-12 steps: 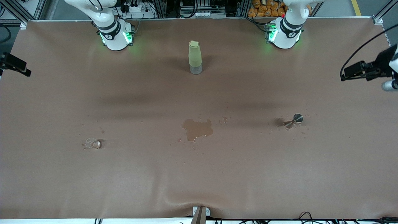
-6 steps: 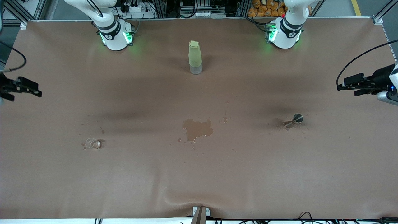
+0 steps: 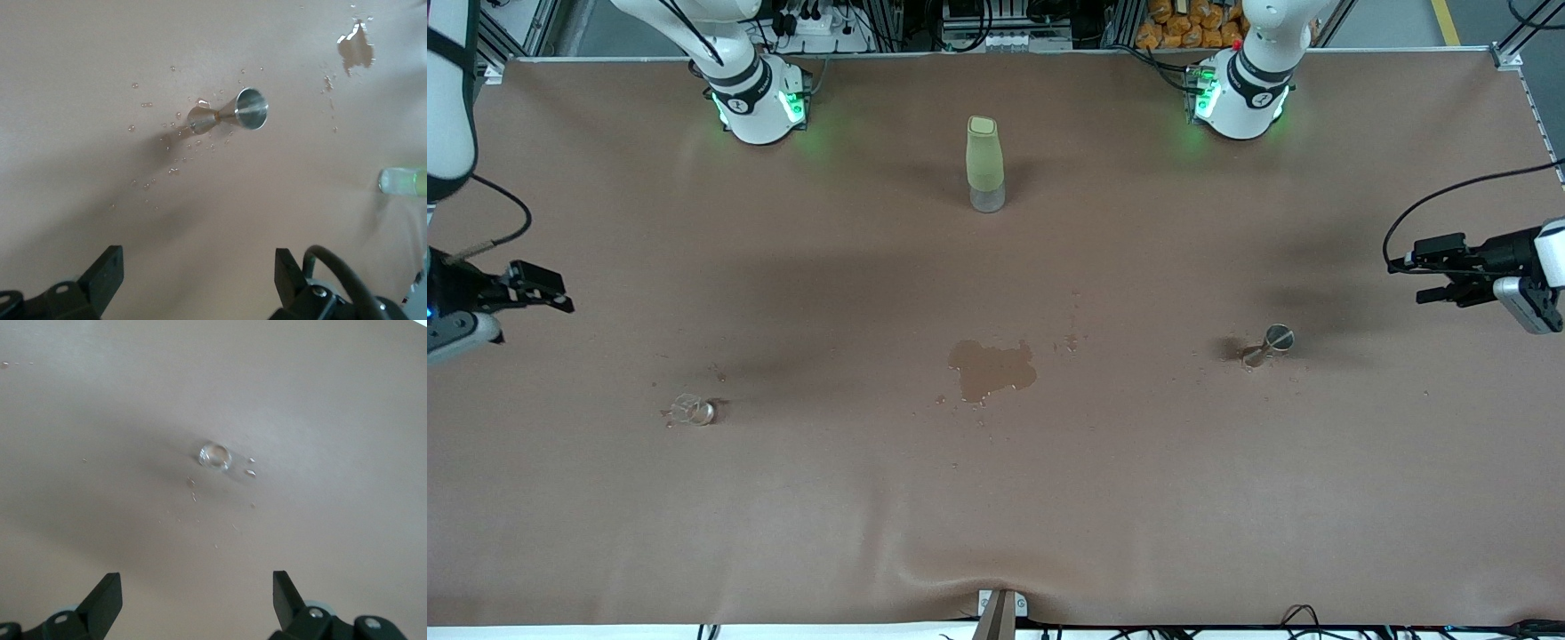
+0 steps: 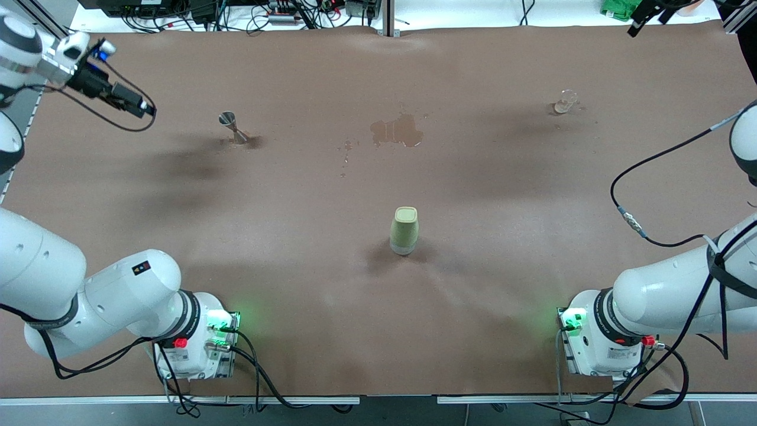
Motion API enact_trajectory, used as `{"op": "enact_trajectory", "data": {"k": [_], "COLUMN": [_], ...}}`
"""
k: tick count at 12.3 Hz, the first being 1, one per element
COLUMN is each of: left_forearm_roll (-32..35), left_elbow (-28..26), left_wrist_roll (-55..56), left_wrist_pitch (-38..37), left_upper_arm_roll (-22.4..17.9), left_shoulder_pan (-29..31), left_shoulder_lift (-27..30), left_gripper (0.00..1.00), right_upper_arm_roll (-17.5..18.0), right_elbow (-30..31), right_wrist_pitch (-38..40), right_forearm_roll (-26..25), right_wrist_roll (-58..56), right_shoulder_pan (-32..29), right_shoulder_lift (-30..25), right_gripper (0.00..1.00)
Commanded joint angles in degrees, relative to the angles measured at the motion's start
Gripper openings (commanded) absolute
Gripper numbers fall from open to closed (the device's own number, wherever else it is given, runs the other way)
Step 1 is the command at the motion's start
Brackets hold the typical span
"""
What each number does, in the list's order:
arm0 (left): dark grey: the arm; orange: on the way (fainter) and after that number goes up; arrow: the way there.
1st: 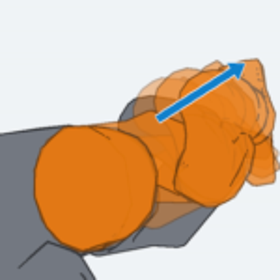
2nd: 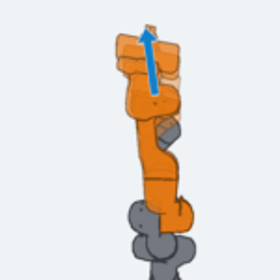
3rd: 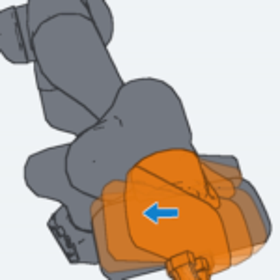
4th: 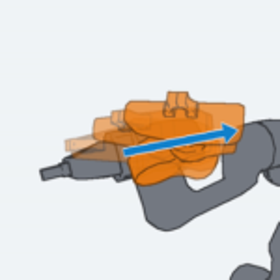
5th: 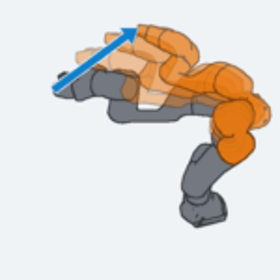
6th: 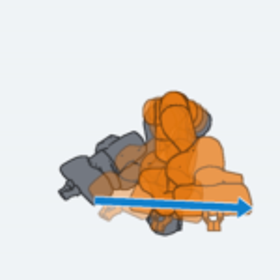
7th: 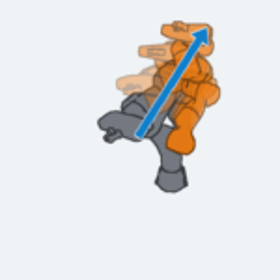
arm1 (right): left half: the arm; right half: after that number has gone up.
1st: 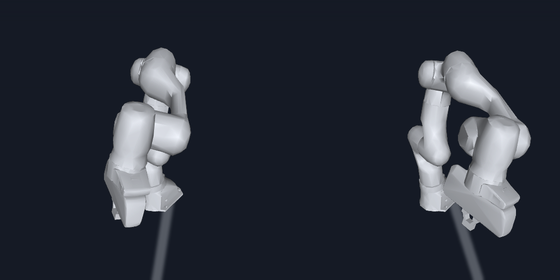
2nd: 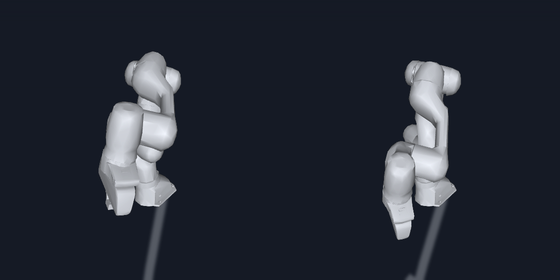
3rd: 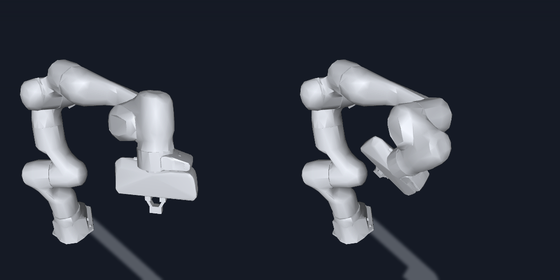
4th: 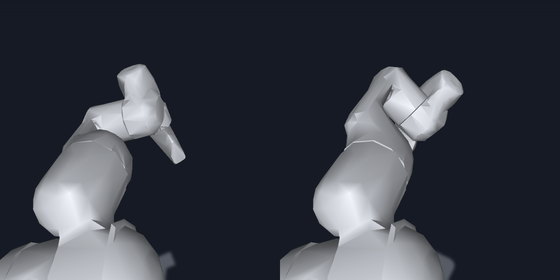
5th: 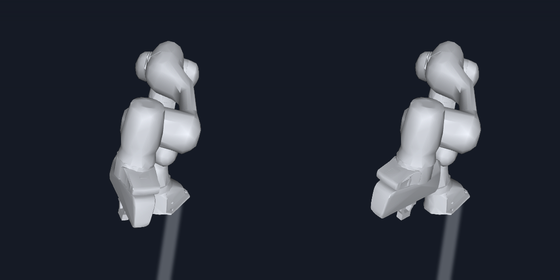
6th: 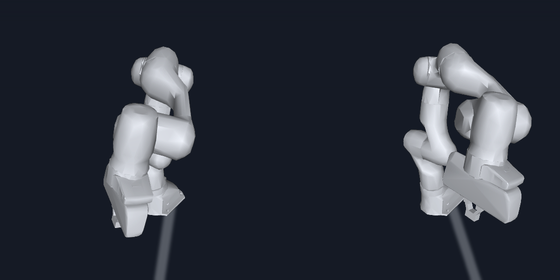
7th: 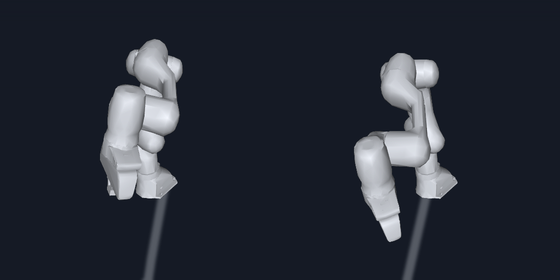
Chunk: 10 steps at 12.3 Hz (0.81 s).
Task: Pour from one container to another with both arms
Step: 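Reach the left gripper to the jigger while the right gripper reaches the beaker, then grasp the steel jigger with the left gripper while the right gripper grasps the beaker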
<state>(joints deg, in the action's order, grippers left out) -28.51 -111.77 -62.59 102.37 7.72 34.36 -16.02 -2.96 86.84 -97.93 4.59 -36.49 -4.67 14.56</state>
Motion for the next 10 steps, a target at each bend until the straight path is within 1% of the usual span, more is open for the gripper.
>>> {"op": "enact_trajectory", "data": {"k": [1, 3, 4, 6, 8, 9, 10], "left_forearm_roll": [-5.04, -7.16, -8.04, -12.24, -17.08, -17.88, -17.98], "left_elbow": [2.25, 4.79, 6.02, 7.95, 12.34, 14.01, 14.99], "left_wrist_roll": [-13.46, -24.02, -27.73, -36.33, -49.23, -53.21, -56.12], "left_wrist_pitch": [0.19, -0.07, -0.77, -5.5, -8.06, -9.2, -10.08], "left_upper_arm_roll": [0.54, 0.62, 0.71, 0.8, 1.15, 1.41, 2.02], "left_shoulder_pan": [2.55, 3.87, 4.31, 5.37, 4.93, 4.75, 4.58], "left_shoulder_lift": [-6.72, -12.26, -14.98, -21.04, -27.55, -30.19, -31.35], "left_gripper": [1.0, 1.0, 1.0, 1.0, 1.0, 1.0, 1.0], "right_upper_arm_roll": [0.59, 0.59, 0.59, 0.67, 0.59, 0.59, 0.59], "right_elbow": [-1.15, -1.33, -1.33, -1.85, -2.56, -2.82, -4.04], "right_wrist_pitch": [-1.82, -2.61, -4.44, -8.84, -8.85, -8.85, -8.85], "right_forearm_roll": [6.55, 13.39, 16.47, 21.4, 30.79, 34.49, 37.83], "right_wrist_roll": [-9.78, -19.79, -24.89, -37.01, -49.14, -54.51, -58.82], "right_shoulder_pan": [-2.8, -4.55, -5.43, -6.84, -8.86, -10.09, -11.32], "right_shoulder_lift": [5.46, 9.85, 11.7, 15.92, 18.91, 20.32, 21.9], "right_gripper": [1.0, 1.0, 1.0, 1.0, 1.0, 1.0, 1.0]}}
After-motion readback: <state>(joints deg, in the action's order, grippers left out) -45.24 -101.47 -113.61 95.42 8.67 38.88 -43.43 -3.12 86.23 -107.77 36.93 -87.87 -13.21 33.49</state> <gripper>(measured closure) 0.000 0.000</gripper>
